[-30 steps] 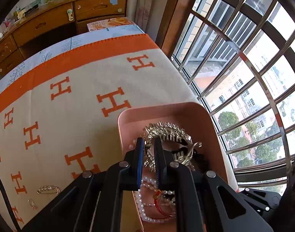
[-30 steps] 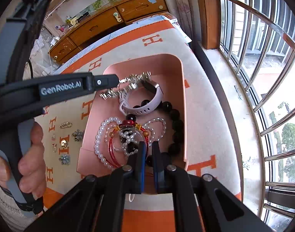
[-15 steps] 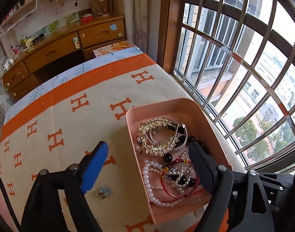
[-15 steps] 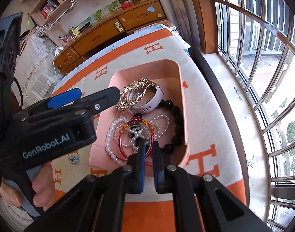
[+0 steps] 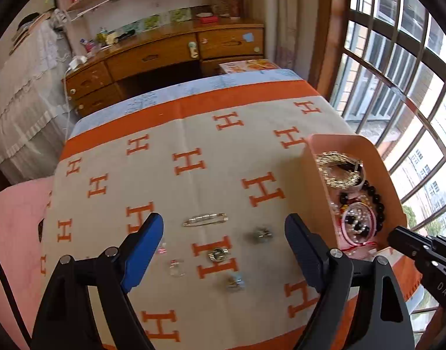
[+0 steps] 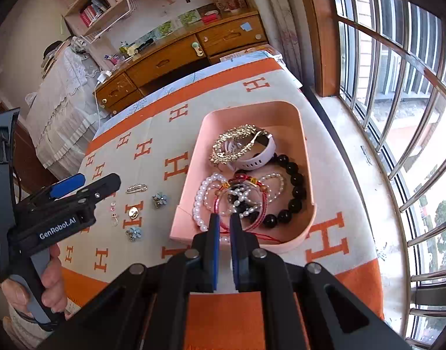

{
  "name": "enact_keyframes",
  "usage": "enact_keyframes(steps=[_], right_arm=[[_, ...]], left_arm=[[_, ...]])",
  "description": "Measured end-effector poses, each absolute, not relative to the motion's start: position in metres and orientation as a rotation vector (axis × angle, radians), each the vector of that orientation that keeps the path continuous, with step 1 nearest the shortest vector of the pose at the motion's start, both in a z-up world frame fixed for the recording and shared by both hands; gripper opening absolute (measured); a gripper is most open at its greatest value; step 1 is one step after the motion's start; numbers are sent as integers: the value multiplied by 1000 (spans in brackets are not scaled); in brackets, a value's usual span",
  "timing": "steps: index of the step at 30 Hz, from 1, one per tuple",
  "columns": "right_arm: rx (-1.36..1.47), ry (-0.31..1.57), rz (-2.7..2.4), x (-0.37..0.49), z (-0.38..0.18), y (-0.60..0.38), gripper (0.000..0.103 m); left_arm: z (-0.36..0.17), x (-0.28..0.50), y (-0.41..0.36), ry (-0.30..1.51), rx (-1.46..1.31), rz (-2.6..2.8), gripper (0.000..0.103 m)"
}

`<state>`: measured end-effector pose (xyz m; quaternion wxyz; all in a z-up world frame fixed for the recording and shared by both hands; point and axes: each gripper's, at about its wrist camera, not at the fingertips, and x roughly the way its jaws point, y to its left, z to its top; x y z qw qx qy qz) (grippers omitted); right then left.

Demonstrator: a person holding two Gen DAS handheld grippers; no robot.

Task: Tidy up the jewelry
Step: 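Withdraw both grippers from the box toward the remaining brooches and rings, then grasp the small blue flower brooch with the right gripper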

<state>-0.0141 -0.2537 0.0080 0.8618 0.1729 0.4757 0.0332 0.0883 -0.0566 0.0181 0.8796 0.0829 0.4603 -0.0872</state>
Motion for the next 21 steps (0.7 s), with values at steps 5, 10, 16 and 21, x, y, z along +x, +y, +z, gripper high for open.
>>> enact_keyframes(steps=[5, 10, 16, 21], right_arm=[[317, 1001, 141, -8, 18, -229, 7], [269, 1029, 225, 3, 21, -195, 7], [195, 1090, 277, 23, 11, -158, 7], [146, 1148, 282, 50, -3, -146, 7]], left_arm=[[29, 90, 13, 961, 83, -61, 84], [25, 83, 57, 956, 70, 7, 84], [0, 79, 77, 999, 98, 17, 84], [-20, 75, 71, 1072, 89, -67, 84]])
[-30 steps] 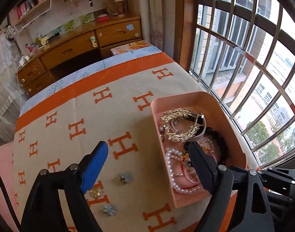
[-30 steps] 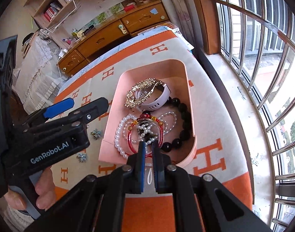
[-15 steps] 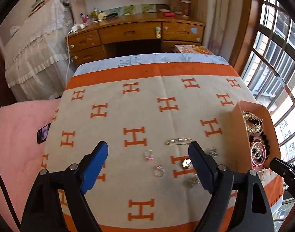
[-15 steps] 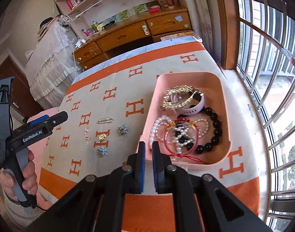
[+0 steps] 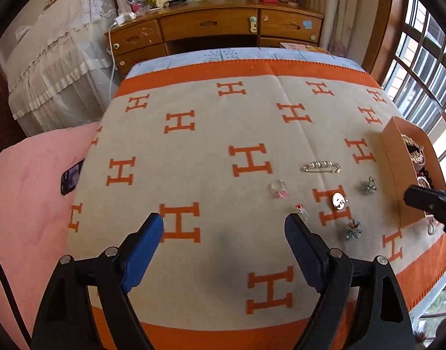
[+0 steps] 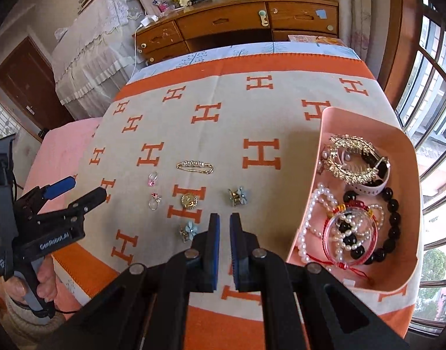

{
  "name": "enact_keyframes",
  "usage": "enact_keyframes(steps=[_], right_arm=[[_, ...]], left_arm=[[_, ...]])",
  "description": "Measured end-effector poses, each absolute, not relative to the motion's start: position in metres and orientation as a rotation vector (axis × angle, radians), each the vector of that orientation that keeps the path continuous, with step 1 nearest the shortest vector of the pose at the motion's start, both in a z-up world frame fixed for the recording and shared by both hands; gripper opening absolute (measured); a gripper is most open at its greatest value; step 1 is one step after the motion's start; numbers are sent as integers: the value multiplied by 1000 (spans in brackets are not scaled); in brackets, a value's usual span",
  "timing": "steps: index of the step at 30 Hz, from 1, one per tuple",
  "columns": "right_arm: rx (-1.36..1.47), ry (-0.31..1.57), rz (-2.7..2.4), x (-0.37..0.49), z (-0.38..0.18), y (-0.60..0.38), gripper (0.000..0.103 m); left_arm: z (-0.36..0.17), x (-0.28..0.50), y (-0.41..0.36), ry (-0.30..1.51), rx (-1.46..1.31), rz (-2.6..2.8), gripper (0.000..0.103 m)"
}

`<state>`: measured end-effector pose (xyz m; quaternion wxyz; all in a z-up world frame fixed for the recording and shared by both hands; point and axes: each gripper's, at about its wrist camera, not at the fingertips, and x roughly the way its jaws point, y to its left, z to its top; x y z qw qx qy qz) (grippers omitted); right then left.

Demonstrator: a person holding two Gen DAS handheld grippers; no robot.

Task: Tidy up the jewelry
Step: 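Grasp the small blue flower brooch with the right gripper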

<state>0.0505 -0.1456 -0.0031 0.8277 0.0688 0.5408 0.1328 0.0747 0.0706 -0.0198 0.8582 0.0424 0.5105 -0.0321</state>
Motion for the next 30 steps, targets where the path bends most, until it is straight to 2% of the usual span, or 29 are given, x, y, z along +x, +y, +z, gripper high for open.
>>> enact_keyframes(steps=[3, 5, 6, 22, 24, 25, 30], right_arm=[[119, 1206, 280, 70, -15, -143, 12], [122, 1235, 283, 79, -23, -142, 27], [131, 1247, 296, 82, -26, -141, 28], [-72, 1306, 286, 99, -53, -114, 28], [-111, 1285, 284, 98, -53, -110, 25], [-119, 1273, 284, 98, -52, -109, 20], [-25, 1245, 298, 97, -48, -124, 19]], left_arm=[[-28, 70, 57, 1111, 80, -154, 84], [-33, 68, 46, 1121, 89, -193, 84], [-35, 66, 41, 1126, 94, -208, 84], [-64, 69, 2, 1247, -33, -343, 84], [-66, 68, -1, 1251, -41, -346, 84], [-66, 68, -3, 1251, -42, -347, 84], [-68, 68, -10, 1244, -43, -330, 84]])
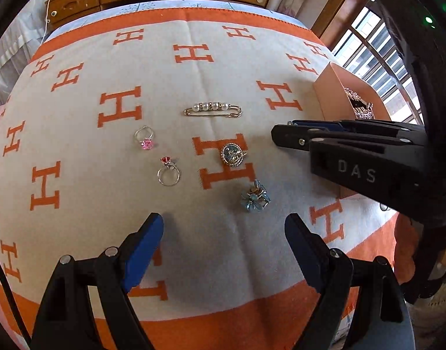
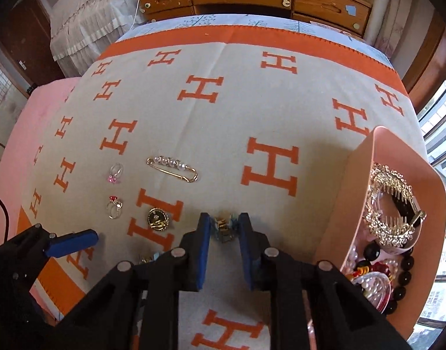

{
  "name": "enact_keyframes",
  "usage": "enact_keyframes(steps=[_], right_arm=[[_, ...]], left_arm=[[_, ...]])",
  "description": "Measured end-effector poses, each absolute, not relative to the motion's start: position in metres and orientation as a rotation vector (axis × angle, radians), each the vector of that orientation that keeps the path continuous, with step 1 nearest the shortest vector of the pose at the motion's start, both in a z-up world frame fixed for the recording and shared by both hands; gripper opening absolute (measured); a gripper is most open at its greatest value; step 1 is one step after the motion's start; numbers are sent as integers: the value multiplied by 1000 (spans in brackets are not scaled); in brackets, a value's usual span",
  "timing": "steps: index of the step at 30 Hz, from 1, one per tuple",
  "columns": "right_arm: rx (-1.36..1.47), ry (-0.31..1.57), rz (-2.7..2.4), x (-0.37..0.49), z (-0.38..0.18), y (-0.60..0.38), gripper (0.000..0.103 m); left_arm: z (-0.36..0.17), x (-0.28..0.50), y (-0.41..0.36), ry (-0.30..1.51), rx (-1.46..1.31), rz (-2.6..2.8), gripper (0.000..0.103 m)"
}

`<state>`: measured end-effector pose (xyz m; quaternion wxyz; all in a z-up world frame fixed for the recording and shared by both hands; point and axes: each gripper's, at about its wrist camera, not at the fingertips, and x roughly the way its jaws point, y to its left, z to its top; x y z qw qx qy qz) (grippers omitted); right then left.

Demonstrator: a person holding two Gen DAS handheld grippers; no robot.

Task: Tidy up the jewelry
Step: 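Grasp the small blue flower brooch with the right gripper, then carry the blue flower brooch into the pink box and open the right gripper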

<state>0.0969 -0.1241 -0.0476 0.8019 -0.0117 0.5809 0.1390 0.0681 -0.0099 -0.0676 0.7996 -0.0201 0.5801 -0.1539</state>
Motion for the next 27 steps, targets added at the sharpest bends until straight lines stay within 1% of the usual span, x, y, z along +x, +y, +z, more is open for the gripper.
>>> enact_keyframes(steps=[2, 4, 5, 7, 9, 11, 14, 15, 16, 18, 23, 27], right_arm=[[57, 1216, 315, 93, -41, -136, 19], [121, 1177, 302, 86, -33, -149, 19], [140, 1159, 300, 83, -31, -154, 19], [176, 1132, 298, 74, -26, -164, 20], [222, 1106, 307, 65, -21, -173, 20], [262, 1076, 313, 55, -18, -181, 20], [305, 1046, 319, 42, -17, -189, 20], [315, 1039, 319, 38, -18, -191, 20], [321, 1039, 322, 36, -20, -192, 20], [345, 1032, 339, 30, -22, -197, 20], [352, 985, 359, 19, -15, -204, 20], [371, 935, 347, 10, -10, -216, 20]], left_arm=[[-67, 68, -13, 1234, -37, -320, 80], [-68, 68, -16, 1228, -29, -314, 71], [-68, 68, -17, 1227, -30, -309, 69], [-69, 71, -22, 1216, -31, -288, 61], [-69, 72, -26, 1207, -25, -277, 56], [-70, 72, -31, 1199, -17, -266, 54], [-70, 73, -40, 1184, 26, -244, 45], [-70, 74, -43, 1179, 39, -238, 38], [-69, 73, -45, 1175, 50, -235, 27], [-68, 73, -50, 1169, 68, -235, 12], [-65, 69, -50, 1144, 52, -246, 12], [-49, 62, -49, 1084, 49, -242, 12]])
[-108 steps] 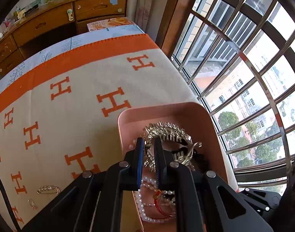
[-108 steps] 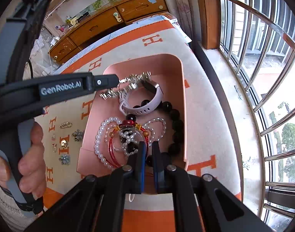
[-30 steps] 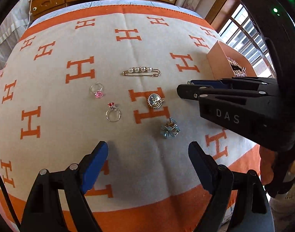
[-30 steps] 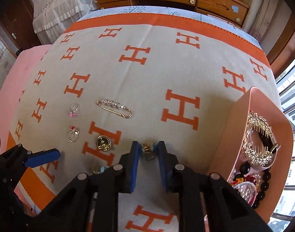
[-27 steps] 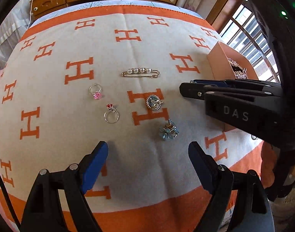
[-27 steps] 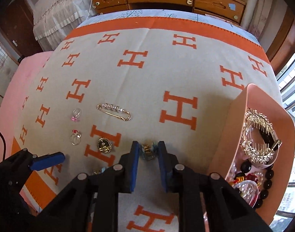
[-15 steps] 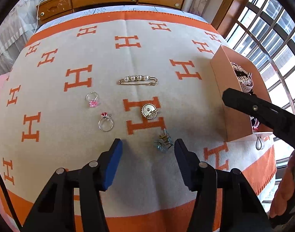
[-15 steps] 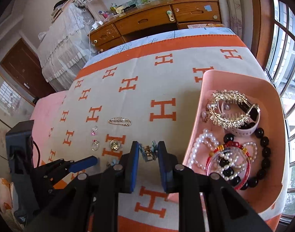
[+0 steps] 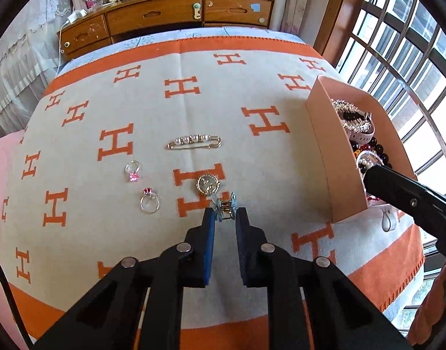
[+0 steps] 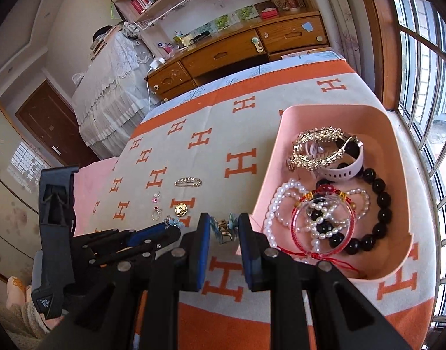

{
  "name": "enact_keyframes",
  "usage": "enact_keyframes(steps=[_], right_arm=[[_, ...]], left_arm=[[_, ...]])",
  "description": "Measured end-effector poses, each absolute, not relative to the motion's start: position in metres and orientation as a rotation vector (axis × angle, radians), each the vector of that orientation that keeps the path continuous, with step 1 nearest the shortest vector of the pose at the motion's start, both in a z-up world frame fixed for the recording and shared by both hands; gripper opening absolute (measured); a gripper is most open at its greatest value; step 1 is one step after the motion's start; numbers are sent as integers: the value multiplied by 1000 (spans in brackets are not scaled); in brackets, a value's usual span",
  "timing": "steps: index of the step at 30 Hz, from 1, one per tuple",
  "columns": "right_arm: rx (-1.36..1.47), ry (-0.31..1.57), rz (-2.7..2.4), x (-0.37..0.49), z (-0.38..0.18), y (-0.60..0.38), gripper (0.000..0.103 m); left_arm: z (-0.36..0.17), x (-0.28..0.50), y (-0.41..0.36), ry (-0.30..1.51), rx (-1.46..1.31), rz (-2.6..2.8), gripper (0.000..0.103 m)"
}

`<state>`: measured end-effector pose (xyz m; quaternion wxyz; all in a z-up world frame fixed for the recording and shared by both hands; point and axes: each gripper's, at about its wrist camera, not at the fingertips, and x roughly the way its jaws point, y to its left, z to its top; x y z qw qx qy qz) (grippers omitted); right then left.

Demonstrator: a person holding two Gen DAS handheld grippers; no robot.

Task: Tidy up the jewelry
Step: 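Carry the blue flower brooch into the pink box and open the right gripper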

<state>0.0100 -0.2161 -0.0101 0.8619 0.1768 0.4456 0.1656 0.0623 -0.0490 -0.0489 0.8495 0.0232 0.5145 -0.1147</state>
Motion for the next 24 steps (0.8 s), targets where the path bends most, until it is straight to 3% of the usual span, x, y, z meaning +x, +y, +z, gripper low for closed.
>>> enact_keyframes(steps=[3, 11, 18, 20, 24], right_arm=[[404, 895, 320, 4, -6, -232, 20], [496, 814, 191, -5, 3, -278, 19], [476, 809, 138, -10, -2, -284, 19], [451, 841, 97, -8, -8, -285, 21], [432, 895, 67, -3, -19, -284, 26]], left_arm=[[-32, 60, -53, 1041, 43, -271, 6], [19, 66, -85, 906, 50, -398, 6], [25, 82, -68, 934, 20, -359, 6], [18, 84, -59, 975, 8, -351, 11], [0, 84, -45, 1026, 2, -319, 46]])
